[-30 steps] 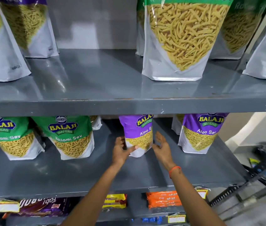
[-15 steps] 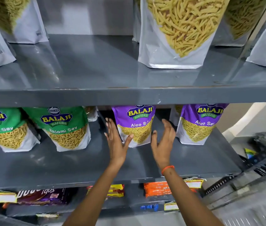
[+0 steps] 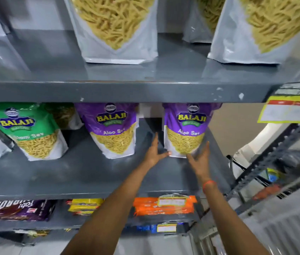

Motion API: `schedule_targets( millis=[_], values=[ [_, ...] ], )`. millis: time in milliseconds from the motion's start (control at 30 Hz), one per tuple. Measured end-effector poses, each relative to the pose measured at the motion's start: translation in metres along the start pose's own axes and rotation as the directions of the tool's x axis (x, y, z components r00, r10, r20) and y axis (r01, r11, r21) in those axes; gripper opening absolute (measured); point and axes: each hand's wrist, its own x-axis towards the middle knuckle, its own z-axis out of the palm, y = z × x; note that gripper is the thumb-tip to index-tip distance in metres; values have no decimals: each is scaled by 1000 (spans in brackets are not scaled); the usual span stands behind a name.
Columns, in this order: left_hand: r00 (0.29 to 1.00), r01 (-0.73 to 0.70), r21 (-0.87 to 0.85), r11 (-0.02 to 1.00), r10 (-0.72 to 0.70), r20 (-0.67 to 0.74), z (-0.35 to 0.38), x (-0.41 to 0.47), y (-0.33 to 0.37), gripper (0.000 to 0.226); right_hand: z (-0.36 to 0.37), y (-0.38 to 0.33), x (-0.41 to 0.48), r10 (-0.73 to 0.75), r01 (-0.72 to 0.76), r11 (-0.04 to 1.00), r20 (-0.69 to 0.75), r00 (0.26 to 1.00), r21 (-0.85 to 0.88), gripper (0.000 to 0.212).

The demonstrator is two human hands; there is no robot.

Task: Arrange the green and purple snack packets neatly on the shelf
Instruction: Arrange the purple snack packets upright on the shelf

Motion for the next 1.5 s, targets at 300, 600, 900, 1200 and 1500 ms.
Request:
schedule_targets(
  millis=[300,600,900,1200,1500],
  values=[
    [993,16,-125,992,-30,-111,26,-17,-5,30,-40,23,31,13,-3,1000,356,935,-29,72],
    [989,47,-117,992,-63,-137,60,-122,-5,43,-93,36,-46,-2,36,997,436,900,-69,61],
    [991,60,-22,998,-62,-121,63,-120,1,50,-96,34,-55,23,-14,1000,399,917,-27,60],
    [995,2,79,997,6,-103,62,-126,-7,83,-84,2,-82,7,7,998,236,972,-59,85],
    [836,-227,306,924,346,-426,-30,-136,-8,76,43,-54,-147,-553,564,804,112,826,-189,50]
  ],
)
